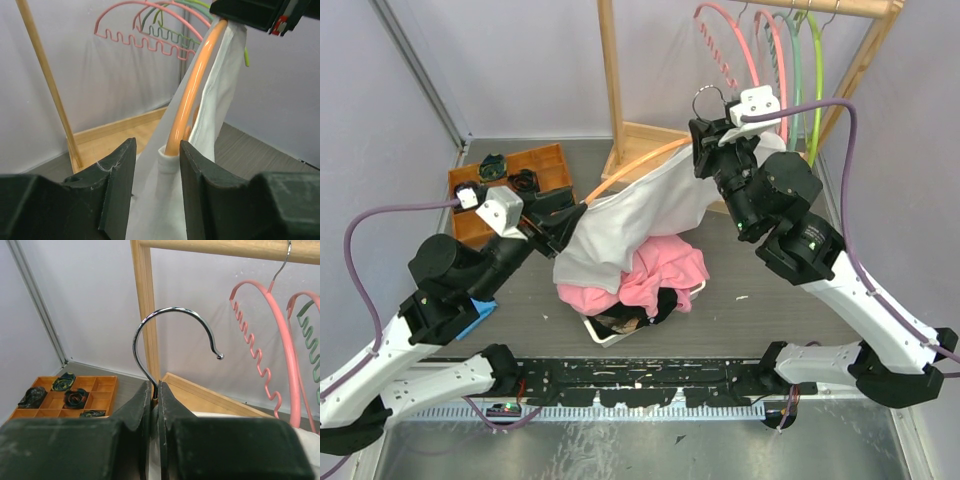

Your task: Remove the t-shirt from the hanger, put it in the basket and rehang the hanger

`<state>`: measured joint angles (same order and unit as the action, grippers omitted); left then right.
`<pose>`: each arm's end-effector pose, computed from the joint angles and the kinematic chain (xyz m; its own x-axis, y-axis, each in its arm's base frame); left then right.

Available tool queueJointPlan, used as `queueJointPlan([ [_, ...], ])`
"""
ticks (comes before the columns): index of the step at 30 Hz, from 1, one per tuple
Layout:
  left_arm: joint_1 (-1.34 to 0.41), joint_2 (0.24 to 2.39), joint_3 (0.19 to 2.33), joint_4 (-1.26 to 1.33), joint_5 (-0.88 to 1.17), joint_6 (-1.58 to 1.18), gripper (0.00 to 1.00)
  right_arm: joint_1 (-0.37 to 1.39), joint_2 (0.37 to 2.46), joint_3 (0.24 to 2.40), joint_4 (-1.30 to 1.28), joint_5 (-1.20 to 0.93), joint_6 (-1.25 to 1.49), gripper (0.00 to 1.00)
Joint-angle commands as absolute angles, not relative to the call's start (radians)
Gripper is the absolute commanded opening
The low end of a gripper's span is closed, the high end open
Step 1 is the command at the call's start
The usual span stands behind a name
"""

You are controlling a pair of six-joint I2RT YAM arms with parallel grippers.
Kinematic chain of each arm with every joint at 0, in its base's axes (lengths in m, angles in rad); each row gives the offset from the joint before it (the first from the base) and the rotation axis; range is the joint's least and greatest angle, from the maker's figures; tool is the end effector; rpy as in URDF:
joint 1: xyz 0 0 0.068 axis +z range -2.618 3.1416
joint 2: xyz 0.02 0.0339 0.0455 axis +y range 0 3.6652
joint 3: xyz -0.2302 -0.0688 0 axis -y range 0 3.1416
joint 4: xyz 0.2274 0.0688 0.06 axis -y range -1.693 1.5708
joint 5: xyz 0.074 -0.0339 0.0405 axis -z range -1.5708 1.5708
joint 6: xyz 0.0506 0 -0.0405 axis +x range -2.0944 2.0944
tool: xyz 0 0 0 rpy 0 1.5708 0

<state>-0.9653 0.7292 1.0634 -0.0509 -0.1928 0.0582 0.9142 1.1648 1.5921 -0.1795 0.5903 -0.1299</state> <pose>0.1003 -0.1279 0.4327 0.1997 -0.1881 -0.9616 0.6918 0.7221 0.0024 0.1588 0.1600 0.5023 0.1910 0.0716 -0.9790 -0.3065 0.9518 0.0098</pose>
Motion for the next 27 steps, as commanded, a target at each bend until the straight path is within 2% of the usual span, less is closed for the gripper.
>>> queueJointPlan([
  [1, -0.970, 0.695, 1.028, -0.074, -0.225, 0.009, 0.46, 0.914, 1.127, 1.611, -0.059, 0.601, -0.140, 0.00],
  [23, -0.970, 0.578, 0.830, -0.143, -0.281, -0.055, 0.48, 0.914, 1.169, 1.697, -0.026, 0.620, -0.169, 0.01],
  [25, -0.971, 0.560, 0.807, -0.127, -0.301, -0.043, 0.43, 0.914, 1.170, 1.700, -0.027, 0.617, -0.170, 0.01],
  [27, -0.971, 0.544, 0.788, -0.114, -0.314, -0.032, 0.22, 0.914, 1.173, 1.705, -0.029, 0.617, -0.172, 0.01],
])
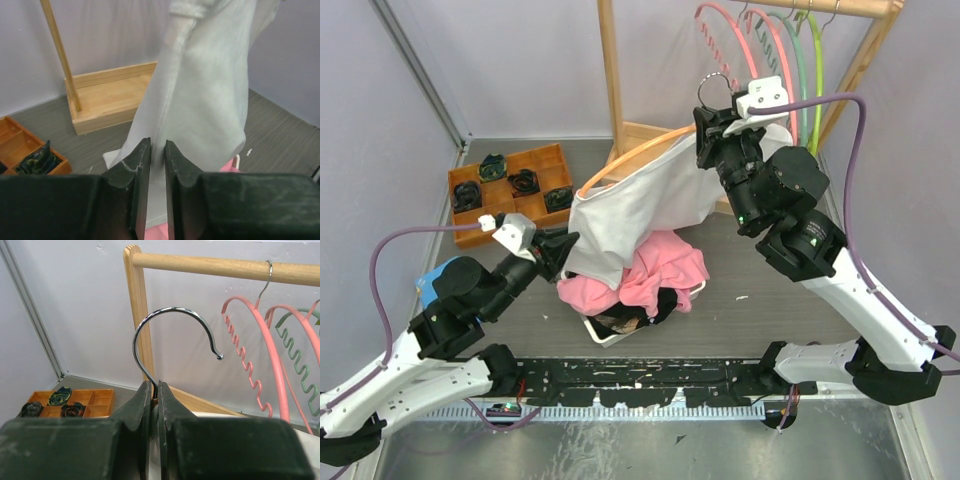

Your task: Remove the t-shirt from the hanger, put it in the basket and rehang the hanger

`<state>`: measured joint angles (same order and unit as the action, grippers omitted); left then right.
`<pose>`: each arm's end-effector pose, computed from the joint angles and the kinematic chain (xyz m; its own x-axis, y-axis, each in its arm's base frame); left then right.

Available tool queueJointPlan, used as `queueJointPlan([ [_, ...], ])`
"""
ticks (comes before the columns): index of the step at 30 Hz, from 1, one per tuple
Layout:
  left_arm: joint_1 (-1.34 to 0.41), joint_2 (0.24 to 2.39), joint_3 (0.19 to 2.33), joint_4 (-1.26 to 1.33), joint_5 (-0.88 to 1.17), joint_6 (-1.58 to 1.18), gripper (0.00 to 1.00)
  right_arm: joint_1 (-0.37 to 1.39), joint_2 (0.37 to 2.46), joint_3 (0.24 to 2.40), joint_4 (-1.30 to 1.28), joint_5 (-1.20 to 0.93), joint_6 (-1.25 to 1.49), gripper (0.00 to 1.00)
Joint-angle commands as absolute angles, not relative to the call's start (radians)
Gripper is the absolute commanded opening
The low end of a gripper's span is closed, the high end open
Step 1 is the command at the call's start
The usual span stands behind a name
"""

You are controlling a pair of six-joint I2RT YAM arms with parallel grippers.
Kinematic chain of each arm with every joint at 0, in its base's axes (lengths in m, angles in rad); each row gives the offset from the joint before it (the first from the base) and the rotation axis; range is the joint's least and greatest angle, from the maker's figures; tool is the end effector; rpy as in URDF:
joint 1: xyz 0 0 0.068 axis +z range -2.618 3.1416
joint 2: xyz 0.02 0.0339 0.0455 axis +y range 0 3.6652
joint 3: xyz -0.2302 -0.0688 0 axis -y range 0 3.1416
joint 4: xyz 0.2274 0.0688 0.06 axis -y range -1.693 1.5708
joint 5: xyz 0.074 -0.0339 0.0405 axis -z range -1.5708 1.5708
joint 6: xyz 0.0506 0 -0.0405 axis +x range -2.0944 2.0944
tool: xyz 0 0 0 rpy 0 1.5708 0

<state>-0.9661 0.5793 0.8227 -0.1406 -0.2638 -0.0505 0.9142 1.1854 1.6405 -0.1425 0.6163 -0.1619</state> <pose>0.0994 -0.1207 0.3652 0.0256 -0.1228 -0.9921 0.6489 0.7570 -0.0769 0.1581 0.1572 0.5161 0.2353 0.0899 -0.9677 -0.2763 0.9608 0.0221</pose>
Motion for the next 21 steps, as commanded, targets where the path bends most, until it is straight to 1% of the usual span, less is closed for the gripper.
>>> queueJointPlan([
  [1, -0.970, 0.538, 0.785, -0.113, -0.320, -0.028, 0.13, 0.914, 1.174, 1.706, -0.029, 0.617, -0.173, 0.00],
  [2, -0.970, 0.536, 0.784, -0.115, -0.325, -0.025, 0.05, 0.914, 1.174, 1.708, -0.029, 0.617, -0.173, 0.00],
  [3, -0.970, 0.535, 0.783, -0.119, -0.330, -0.023, 0.01, 0.914, 1.176, 1.711, -0.030, 0.617, -0.173, 0.01],
  [4, -0.971, 0.536, 0.783, -0.124, -0.333, -0.022, 0.00, 0.914, 1.178, 1.714, -0.029, 0.617, -0.174, 0.01],
  [13, -0.970, 0.546, 0.753, -0.188, -0.350, -0.064, 0.00, 0.914, 1.183, 1.724, 0.013, 0.641, -0.173, 0.01],
  [21, -0.970, 0.485, 0.630, -0.178, -0.352, -0.143, 0.00, 0.914, 1.206, 1.758, 0.020, 0.650, -0.177, 0.01],
])
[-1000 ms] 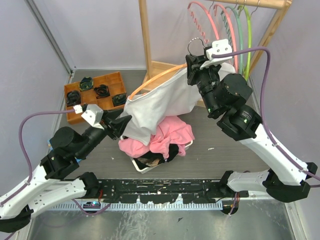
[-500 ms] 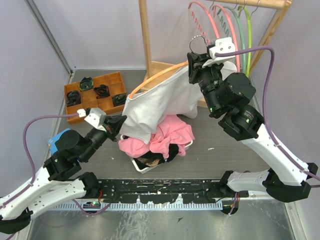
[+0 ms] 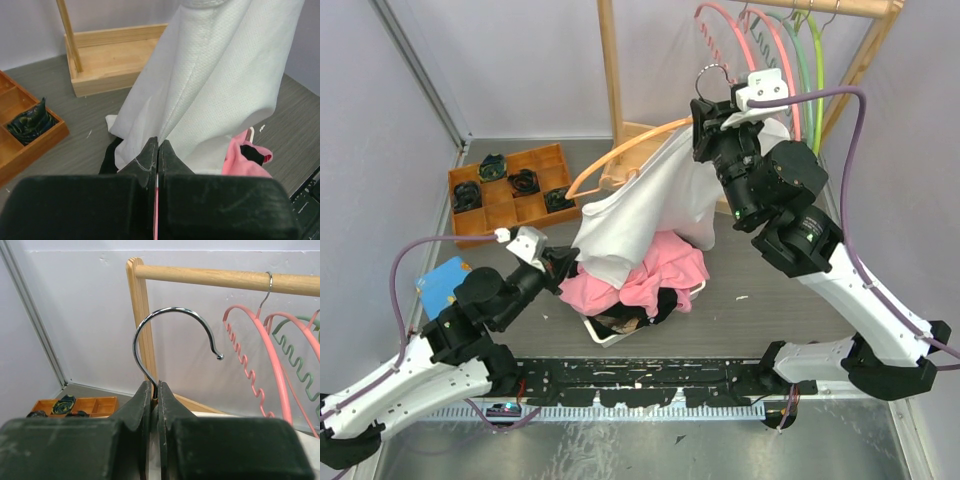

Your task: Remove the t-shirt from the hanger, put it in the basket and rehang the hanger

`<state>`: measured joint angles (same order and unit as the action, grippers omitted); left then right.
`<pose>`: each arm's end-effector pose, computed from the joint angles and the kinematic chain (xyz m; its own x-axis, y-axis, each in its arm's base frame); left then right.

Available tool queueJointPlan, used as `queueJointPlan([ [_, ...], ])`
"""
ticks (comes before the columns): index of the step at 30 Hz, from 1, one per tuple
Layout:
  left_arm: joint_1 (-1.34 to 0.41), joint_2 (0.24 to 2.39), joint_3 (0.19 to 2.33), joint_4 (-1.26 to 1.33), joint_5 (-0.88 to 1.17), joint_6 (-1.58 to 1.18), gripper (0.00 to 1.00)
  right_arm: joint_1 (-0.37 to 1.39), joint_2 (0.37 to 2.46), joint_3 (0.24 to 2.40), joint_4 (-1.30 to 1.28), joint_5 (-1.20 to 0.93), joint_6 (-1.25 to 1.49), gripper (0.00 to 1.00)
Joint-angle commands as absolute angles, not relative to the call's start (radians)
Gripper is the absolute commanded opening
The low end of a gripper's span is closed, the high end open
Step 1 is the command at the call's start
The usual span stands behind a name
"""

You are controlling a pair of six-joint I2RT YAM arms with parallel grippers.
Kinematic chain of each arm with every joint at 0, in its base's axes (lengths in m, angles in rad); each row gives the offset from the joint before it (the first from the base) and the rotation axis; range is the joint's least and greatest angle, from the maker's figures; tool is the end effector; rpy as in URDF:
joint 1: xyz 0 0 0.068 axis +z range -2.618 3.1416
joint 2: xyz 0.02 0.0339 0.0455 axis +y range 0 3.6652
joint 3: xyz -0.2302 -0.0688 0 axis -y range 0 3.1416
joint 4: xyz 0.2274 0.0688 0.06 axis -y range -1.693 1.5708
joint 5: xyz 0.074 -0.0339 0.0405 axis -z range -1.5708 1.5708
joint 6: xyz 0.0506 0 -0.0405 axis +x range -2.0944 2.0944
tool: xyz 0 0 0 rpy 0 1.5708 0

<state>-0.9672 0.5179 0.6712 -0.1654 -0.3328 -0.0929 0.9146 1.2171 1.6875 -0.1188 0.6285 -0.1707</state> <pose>0.1029 -0.1202 0.3200 -0.0618 -0.0648 -0.9960 0.5895 0.8029 -0.0888 0.1600 0.1591 0.5256 0.2587 0.1108 -0.9596 -0.2640 0.9637 0.0401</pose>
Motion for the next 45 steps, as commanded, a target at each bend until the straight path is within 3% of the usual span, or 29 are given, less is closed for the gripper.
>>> queueJointPlan([
  [1, -0.970, 0.481, 0.627, -0.184, -0.351, -0.147, 0.00, 0.914, 1.207, 1.760, 0.020, 0.648, -0.176, 0.00],
  [4, -0.970, 0.478, 0.635, -0.189, -0.346, -0.148, 0.01, 0.914, 1.212, 1.761, 0.012, 0.637, -0.173, 0.01],
  [5, -0.971, 0.478, 0.646, -0.188, -0.342, -0.145, 0.07, 0.914, 1.215, 1.763, 0.008, 0.632, -0.172, 0.01],
  [9, -0.971, 0.486, 0.737, -0.178, -0.323, -0.119, 0.45, 0.914, 1.224, 1.762, -0.019, 0.619, -0.177, 0.00],
  [11, -0.971, 0.488, 0.783, -0.176, -0.311, -0.104, 0.55, 0.914, 1.225, 1.752, -0.028, 0.622, -0.179, 0.00],
  [19, -0.971, 0.500, 0.899, -0.150, -0.275, -0.037, 0.73, 0.914, 1.208, 1.692, -0.027, 0.634, -0.205, 0.00],
  [28, -0.970, 0.683, 1.123, -0.197, -0.245, 0.079, 0.84, 0.914, 1.207, 1.660, -0.061, 0.590, -0.224, 0.01],
  [33, -0.971, 0.840, 1.280, -0.287, -0.243, 0.127, 0.84, 0.914, 1.205, 1.647, -0.075, 0.568, -0.224, 0.01],
  [45, -0.971, 0.986, 1.381, -0.273, -0.243, 0.167, 0.83, 0.914, 1.187, 1.631, -0.103, 0.500, -0.212, 0.01],
])
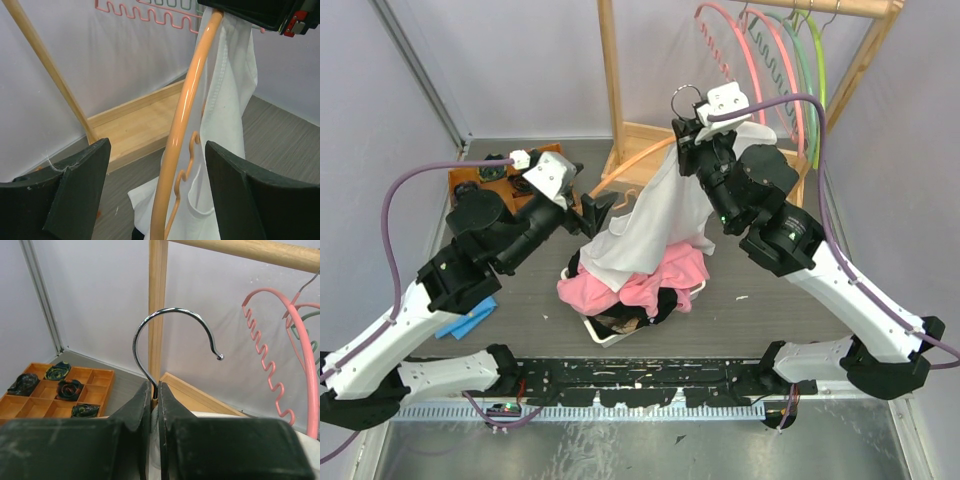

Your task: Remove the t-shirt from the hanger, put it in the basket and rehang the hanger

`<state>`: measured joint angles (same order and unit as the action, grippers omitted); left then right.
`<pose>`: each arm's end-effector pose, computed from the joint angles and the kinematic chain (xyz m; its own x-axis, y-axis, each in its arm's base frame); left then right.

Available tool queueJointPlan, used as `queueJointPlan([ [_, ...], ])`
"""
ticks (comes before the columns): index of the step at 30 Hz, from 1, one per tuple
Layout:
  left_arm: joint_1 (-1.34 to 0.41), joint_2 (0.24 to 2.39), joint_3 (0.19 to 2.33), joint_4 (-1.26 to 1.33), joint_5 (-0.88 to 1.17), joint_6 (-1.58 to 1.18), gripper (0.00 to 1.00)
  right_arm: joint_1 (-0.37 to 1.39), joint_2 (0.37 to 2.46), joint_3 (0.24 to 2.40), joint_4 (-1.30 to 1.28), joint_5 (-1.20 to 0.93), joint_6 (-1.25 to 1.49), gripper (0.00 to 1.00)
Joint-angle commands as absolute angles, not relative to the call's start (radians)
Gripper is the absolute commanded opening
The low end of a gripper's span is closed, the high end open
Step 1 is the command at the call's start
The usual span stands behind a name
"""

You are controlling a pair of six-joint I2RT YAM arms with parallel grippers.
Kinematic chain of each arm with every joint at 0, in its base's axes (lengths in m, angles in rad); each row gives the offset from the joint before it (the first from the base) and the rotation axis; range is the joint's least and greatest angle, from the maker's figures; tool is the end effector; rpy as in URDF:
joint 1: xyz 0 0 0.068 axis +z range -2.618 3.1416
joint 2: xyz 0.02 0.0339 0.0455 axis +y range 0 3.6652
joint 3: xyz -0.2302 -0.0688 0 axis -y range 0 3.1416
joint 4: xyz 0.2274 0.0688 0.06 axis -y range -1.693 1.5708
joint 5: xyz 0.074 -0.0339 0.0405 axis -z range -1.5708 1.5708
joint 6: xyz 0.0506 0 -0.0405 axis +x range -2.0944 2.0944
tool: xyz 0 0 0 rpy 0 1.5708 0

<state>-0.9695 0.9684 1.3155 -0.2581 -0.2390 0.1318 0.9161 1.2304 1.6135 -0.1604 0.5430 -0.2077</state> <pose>0.1262 -0.1628 0.4479 0.1376 0.0251 -0.9902 0.6554 0.7472 0.1100 0.1706 0.1793 0.4971 0.2084 -0.0185 -0.9779 -0.3365 0.9374 -0.0894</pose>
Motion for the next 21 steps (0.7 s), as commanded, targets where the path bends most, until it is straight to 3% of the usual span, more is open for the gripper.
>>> queueJointPlan([
  [1, -0.970, 0.992, 1.388, -0.274, -0.244, 0.170, 0.82, 0.914, 1.186, 1.631, -0.106, 0.498, -0.212, 0.01],
  [10, -0.970, 1.030, 1.419, -0.303, -0.248, 0.166, 0.70, 0.914, 1.176, 1.631, -0.109, 0.478, -0.204, 0.01],
  [17, -0.969, 1.030, 1.395, -0.282, -0.241, 0.151, 0.67, 0.915, 1.168, 1.634, -0.104, 0.466, -0.195, 0.01],
  [21, -0.970, 1.016, 1.366, -0.249, -0.237, 0.144, 0.57, 0.914, 1.168, 1.636, -0.103, 0.465, -0.192, 0.00],
])
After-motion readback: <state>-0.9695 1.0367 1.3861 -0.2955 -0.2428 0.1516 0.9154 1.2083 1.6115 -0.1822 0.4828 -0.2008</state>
